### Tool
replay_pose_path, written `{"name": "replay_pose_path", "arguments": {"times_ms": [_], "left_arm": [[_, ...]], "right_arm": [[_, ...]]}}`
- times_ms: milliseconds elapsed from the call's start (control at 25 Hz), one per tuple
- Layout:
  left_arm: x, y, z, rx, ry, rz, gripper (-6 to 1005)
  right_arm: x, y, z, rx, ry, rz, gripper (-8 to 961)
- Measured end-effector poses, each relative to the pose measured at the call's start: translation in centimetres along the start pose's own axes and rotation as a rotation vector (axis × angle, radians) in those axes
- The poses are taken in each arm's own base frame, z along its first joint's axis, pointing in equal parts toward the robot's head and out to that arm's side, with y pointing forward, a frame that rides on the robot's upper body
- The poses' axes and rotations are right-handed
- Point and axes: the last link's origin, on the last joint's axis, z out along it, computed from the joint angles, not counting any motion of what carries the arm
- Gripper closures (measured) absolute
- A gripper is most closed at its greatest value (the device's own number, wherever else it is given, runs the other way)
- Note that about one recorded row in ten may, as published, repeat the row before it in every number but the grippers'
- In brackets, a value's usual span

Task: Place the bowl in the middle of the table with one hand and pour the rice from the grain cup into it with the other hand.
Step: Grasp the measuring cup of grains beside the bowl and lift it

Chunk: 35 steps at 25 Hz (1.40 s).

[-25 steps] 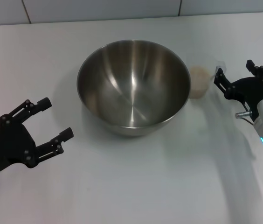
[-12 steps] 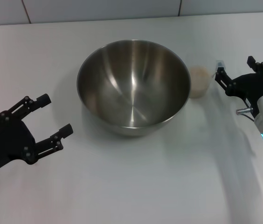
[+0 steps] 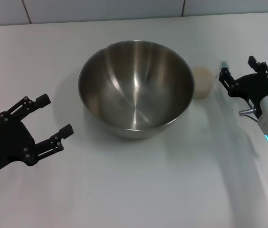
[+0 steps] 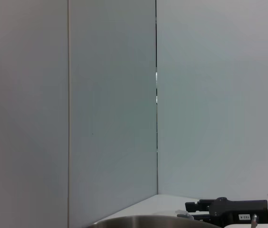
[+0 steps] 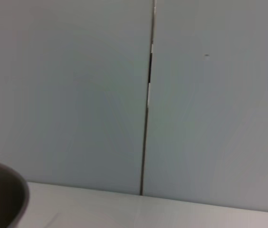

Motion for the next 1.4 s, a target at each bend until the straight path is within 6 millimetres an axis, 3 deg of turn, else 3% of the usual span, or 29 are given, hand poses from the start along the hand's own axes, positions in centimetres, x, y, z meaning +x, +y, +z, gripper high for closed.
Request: {"name": "replay_pose_path", "arguments": {"times_ms": [120, 280, 760, 1000, 1400], "left_arm": [[-0.04, 0.07, -0.07, 0.001, 0.0, -0.003, 139], [-0.09, 0.22, -0.15, 0.002, 0.002, -0.007, 139], [-0.06, 0.31, -0.24, 0.0, 0.006, -0.009, 140], [0.01, 0.23, -0.13, -0.001, 0.008, -0.006, 140], [0.06, 0.14, -0.16, 0.0, 0.008, -0.003, 140]], "right_arm": [[-0.05, 0.26, 0.06, -0.018, -0.001, -0.01, 220], [-0.25, 0.3, 0.31, -0.024, -0.007, -0.017, 416], [-0.32, 0.38, 0.4, -0.026, -0.008, -0.017, 656], [-0.34, 0.22, 0.44, -0.016, -0.008, -0.012, 887], [-0.43, 0.04, 0.37, -0.007, -0.018, -0.01, 919]]}}
